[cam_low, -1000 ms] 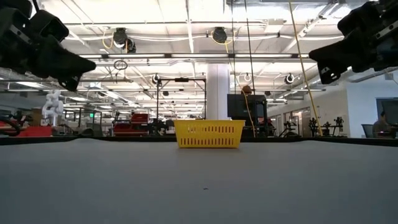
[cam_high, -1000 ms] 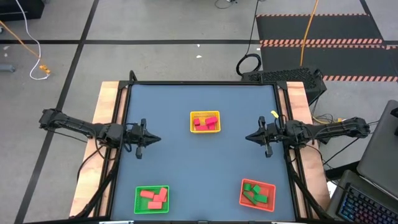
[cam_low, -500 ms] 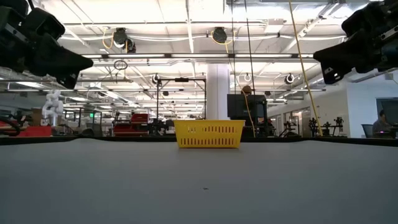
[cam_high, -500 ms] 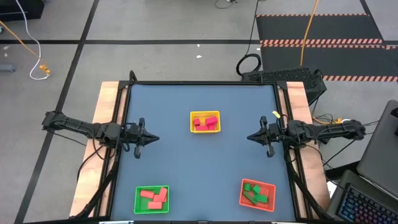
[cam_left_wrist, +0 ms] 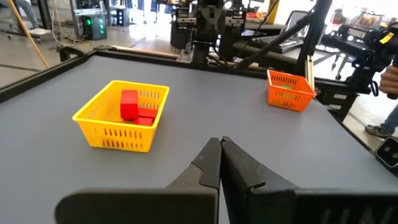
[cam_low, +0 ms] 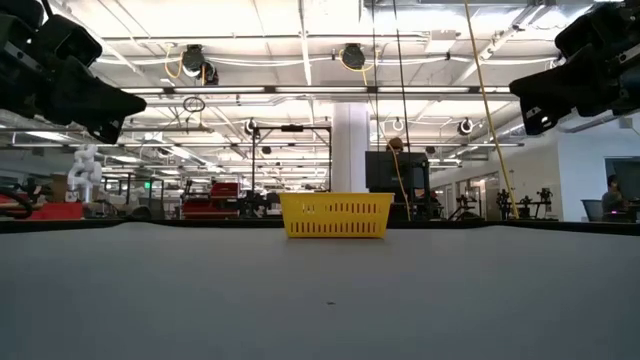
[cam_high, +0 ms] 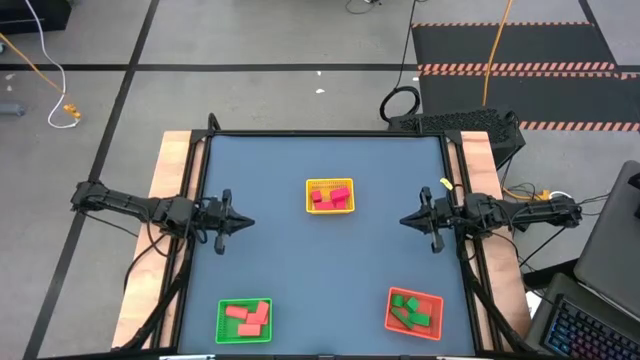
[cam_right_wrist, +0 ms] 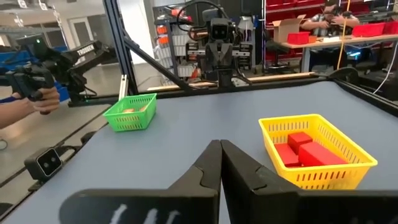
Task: Sort & place blocks by color
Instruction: Return to Home Position
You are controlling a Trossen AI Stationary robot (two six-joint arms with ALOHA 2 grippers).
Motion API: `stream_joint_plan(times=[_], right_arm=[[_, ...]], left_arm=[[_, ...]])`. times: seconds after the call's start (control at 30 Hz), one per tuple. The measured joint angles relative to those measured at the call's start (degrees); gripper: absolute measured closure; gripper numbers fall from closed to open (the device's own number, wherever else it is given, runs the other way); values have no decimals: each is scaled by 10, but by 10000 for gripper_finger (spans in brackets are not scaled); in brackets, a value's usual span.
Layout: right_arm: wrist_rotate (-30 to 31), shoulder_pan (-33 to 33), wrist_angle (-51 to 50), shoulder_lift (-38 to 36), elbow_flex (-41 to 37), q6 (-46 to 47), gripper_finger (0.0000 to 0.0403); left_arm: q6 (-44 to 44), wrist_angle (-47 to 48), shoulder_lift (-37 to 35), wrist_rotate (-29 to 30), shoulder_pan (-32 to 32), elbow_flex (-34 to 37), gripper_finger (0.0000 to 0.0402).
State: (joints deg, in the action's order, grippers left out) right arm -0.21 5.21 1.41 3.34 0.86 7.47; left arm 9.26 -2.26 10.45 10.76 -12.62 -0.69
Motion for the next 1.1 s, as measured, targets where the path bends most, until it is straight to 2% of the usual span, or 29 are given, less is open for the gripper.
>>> stream_joint_plan(times=[0.1, 0.27, 0.5, 1.1], right_arm=[[2, 0, -1, 1, 0, 6, 403], [2, 0, 0, 1, 0, 39, 403], [2, 0, 3, 1, 0, 38, 403], [1, 0, 4, 1, 0, 38, 403]], left_arm=[[-5, 0, 0, -2, 0, 0, 397], [-12, 1, 0, -2, 0, 0, 374], [-12, -3, 0, -2, 0, 0, 354], [-13, -8, 0, -2, 0, 1, 353]])
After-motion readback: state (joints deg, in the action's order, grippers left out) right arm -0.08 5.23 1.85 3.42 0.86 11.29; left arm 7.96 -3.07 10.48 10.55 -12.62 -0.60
